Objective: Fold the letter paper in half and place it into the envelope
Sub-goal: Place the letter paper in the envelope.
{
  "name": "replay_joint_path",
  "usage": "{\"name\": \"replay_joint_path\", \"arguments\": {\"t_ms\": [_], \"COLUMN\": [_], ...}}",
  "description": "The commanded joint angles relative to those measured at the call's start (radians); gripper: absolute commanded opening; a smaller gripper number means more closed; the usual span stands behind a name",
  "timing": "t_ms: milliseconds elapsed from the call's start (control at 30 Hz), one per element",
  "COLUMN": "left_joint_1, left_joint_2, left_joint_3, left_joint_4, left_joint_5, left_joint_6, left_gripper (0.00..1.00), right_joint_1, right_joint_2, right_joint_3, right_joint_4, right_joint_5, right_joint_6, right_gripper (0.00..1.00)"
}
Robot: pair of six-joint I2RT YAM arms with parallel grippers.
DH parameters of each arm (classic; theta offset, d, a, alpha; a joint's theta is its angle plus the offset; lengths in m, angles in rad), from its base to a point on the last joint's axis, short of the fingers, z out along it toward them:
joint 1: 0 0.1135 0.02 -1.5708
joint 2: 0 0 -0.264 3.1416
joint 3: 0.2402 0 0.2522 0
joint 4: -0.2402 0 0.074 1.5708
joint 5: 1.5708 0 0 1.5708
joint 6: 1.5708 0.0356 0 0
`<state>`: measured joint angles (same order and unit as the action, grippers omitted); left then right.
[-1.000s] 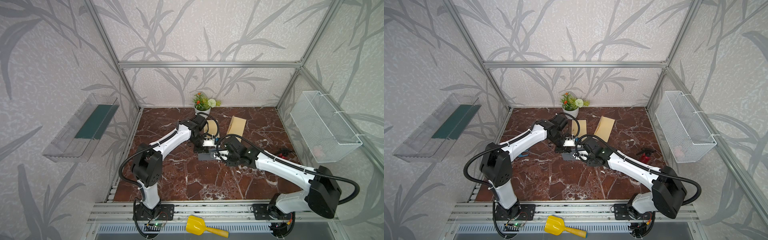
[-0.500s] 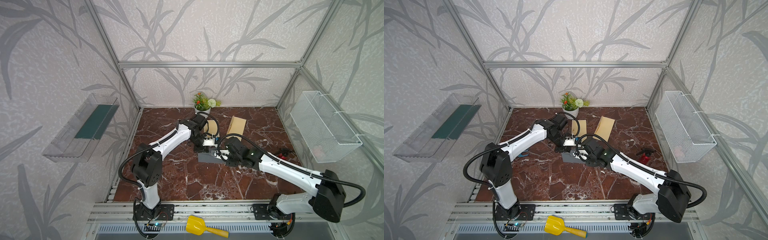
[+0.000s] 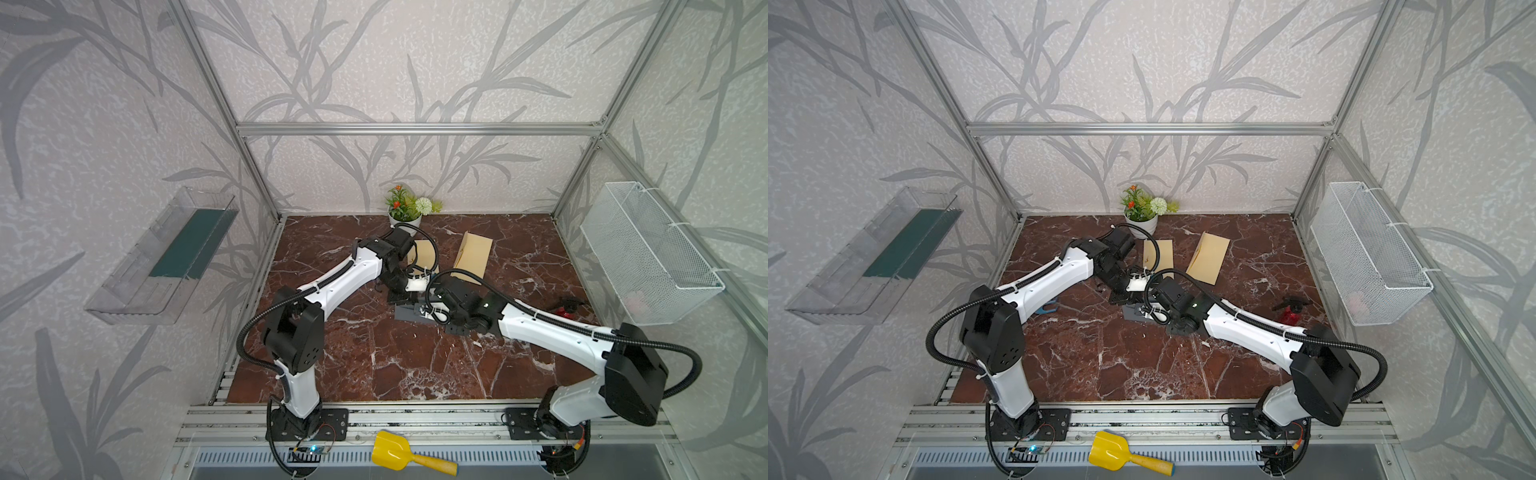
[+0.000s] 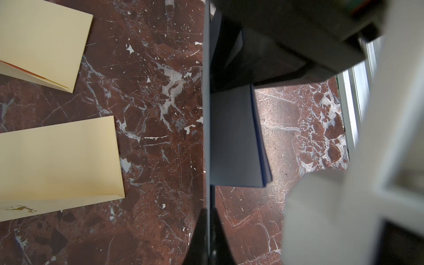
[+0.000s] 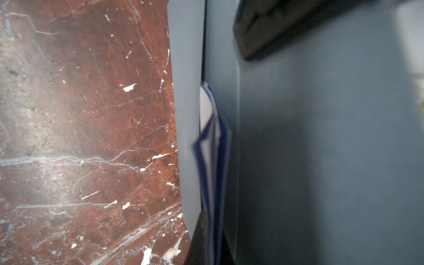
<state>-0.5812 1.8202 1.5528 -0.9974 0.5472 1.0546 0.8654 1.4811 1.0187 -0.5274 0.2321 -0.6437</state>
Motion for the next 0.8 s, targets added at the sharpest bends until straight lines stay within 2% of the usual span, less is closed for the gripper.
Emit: {"name": "replay_joint_path", "arguments": {"t_ms": [0, 67, 233, 300, 667, 767], "left_joint_1": [0.002, 0.002, 0.004, 0.003, 0.007, 0.007], "left_joint_2": [0.000, 0.002, 0.005, 0.007, 0.016, 0.017], "left_joint_3": [0.030, 0.031, 0.033, 0.033, 0.039, 0.041], "left_joint_4": [-0.030, -0.031, -0.034, -0.037, -0.047, -0.049], "left_joint_5": [0.036, 0.037, 0.035, 0.035, 0.043, 0.048], "left_joint_6": [0.011, 0.009, 0.007, 0.005, 0.005, 0.005], "left_gripper": [0.00, 0.00, 0.00, 0.00, 0.00, 0.00], "right_joint_1": [0.007, 0.007, 0.007, 0.007, -0.003, -0.008], "right_joint_2": [0.013, 0.014, -0.018, -0.035, -0.132, -0.157], "right_joint_3": [0.035, 0.041, 0.019, 0.001, -0.060, -0.073], "right_joint_4": [-0.029, -0.027, 0.001, 0.023, 0.076, 0.087], "right_joint_5": [0.004, -0.008, -0.031, -0.037, -0.070, -0.084], "right_joint_6": [0.041, 0.057, 0.089, 0.098, 0.142, 0.151], "right_gripper": [0.04, 0.08, 0.23, 0.26, 0.24, 0.19]}}
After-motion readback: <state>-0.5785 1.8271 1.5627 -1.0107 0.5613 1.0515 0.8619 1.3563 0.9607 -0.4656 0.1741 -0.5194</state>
